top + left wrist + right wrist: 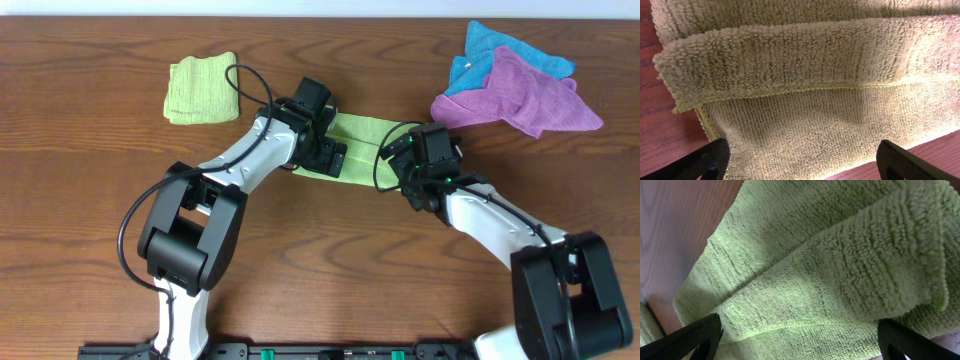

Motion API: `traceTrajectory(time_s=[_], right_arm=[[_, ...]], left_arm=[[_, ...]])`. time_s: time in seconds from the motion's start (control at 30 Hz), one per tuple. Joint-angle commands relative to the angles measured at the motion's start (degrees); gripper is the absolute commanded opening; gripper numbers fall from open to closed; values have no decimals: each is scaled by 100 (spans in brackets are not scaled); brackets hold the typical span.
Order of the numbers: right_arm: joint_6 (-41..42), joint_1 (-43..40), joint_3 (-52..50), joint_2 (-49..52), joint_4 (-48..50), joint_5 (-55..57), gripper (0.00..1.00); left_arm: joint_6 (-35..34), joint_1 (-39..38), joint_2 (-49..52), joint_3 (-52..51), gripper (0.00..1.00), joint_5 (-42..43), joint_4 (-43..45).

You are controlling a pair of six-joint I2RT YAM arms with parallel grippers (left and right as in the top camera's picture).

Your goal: Fold the cloth

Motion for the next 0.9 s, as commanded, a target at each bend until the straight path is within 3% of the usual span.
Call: traceTrajectory(time_s=[0.0, 0.1, 0.27, 0.57, 0.87], right_arm=[[-31, 72, 9, 109, 39, 260, 99], [-651, 72, 9, 188, 518, 345, 99], [-890, 68, 9, 195, 1058, 422, 99], [-1478, 66, 9, 372, 1694, 1661, 99], [-1493, 39, 9, 1574, 3805, 1696, 99]], left_arm=[[105, -2, 107, 70, 95, -66, -9], [105, -2, 107, 70, 95, -66, -13], [105, -2, 107, 70, 95, -66, -31], [103, -2, 107, 70, 95, -63, -170], [103, -2, 107, 70, 95, -63, -389]])
